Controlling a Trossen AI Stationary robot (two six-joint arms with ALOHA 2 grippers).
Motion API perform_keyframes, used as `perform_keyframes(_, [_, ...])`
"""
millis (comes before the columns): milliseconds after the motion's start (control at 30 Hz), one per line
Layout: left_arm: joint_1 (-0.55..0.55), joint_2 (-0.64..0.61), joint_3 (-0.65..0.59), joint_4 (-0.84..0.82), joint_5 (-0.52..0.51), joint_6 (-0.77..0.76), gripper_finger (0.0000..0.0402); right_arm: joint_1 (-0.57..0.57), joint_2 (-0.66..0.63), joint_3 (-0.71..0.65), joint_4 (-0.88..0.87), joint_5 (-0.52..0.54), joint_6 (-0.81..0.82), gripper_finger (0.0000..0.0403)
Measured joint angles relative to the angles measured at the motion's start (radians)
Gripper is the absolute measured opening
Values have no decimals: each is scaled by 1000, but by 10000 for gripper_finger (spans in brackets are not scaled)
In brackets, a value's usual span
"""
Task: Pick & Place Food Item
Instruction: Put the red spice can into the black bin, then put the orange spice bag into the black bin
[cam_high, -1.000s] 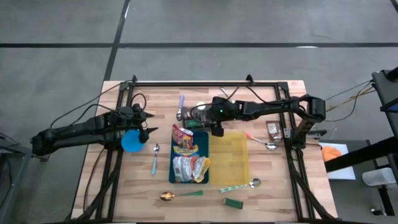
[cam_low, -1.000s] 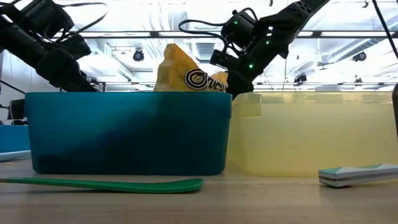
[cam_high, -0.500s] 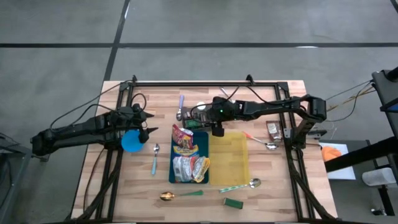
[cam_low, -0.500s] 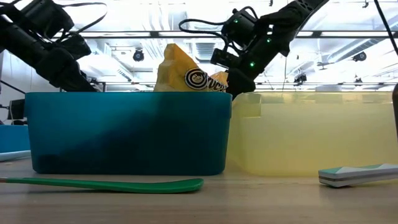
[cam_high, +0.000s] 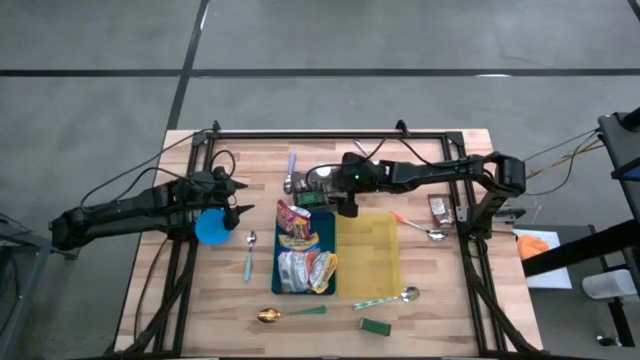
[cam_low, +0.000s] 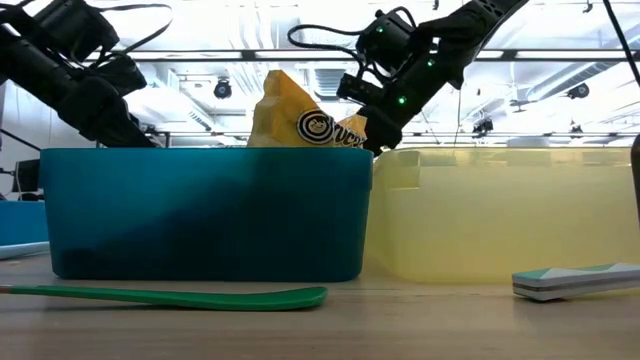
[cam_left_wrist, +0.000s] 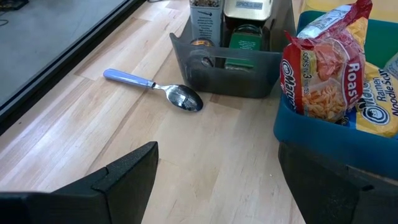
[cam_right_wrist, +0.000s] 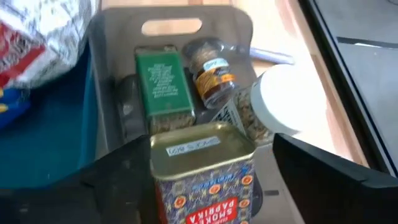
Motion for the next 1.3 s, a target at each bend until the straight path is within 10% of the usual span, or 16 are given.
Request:
perform_keyframes(400, [0,0,0,0,0,0,336,16,-110,0,-79,66,88,370])
perform_keyframes(800, [0,0,0,0,0,0,336,164,-397,-3,-605,535,810,370])
perform_keyframes(1300, [0,0,0,-1,0,0,336,254,-322,-7,-1182,413,1539,366])
